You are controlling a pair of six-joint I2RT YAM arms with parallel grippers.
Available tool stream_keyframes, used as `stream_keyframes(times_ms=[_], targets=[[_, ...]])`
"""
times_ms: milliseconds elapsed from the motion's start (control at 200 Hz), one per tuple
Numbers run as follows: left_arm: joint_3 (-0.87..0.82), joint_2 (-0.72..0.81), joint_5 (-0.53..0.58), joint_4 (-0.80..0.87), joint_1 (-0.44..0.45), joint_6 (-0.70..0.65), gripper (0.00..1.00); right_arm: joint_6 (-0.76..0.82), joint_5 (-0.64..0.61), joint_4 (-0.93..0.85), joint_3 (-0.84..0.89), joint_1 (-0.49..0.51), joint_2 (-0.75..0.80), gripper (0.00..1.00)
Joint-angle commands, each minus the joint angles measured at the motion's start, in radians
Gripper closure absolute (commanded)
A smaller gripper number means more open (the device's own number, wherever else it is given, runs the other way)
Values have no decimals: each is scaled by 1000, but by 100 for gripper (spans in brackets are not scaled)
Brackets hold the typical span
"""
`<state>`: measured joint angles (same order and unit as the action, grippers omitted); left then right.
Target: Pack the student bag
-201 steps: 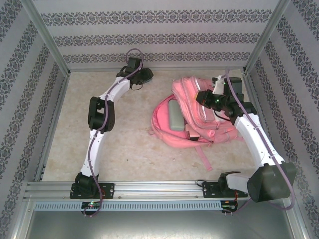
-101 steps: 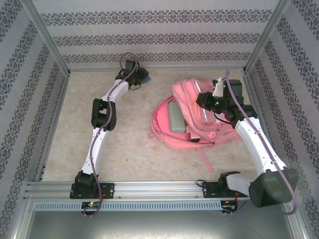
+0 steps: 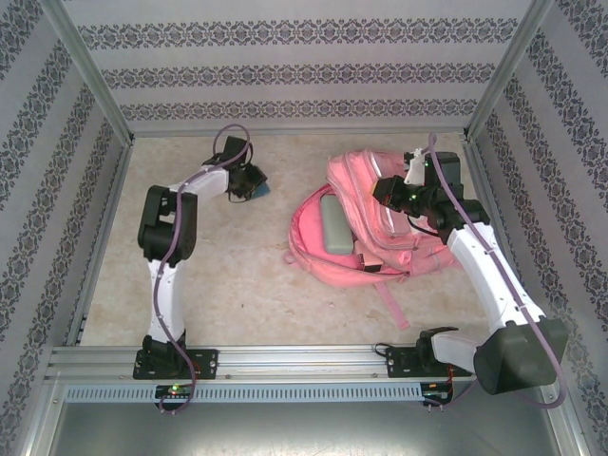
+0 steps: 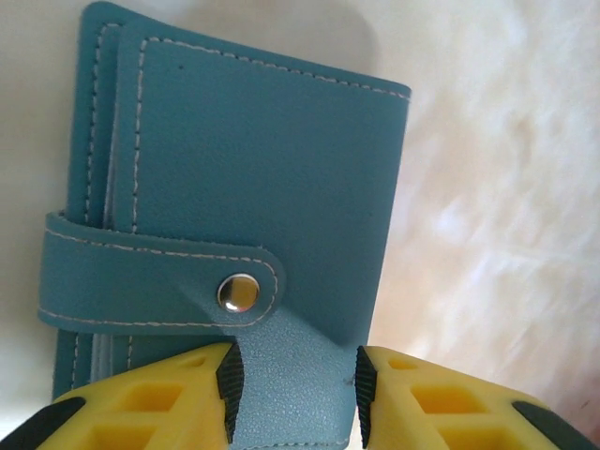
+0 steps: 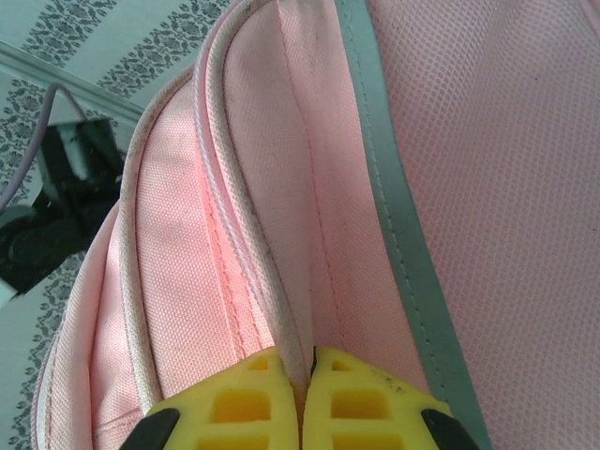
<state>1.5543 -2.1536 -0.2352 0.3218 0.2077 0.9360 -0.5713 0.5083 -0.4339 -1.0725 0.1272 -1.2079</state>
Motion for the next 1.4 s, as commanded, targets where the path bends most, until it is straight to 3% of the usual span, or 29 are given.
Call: stream_keyframes(times_ms=[0, 135, 315, 515, 969, 1394], targets=[[-198, 106, 48, 81, 26, -75, 59, 4, 57, 48, 7, 6, -13, 100], [-385, 259, 70, 108, 55, -123, 58, 4, 82, 77, 2, 6, -46, 100], [-477, 362, 116, 188, 106, -180, 54, 0, 87, 92, -12, 6, -55, 100], [-410, 394, 199, 309, 184, -269, 50, 13, 76, 61, -18, 6, -25, 99], [-234, 411, 301, 457, 248, -411, 36, 11, 45, 32, -9, 5, 16, 97], [-133, 305, 415, 563, 338, -480, 37, 0, 46, 48, 24, 3, 34, 95]])
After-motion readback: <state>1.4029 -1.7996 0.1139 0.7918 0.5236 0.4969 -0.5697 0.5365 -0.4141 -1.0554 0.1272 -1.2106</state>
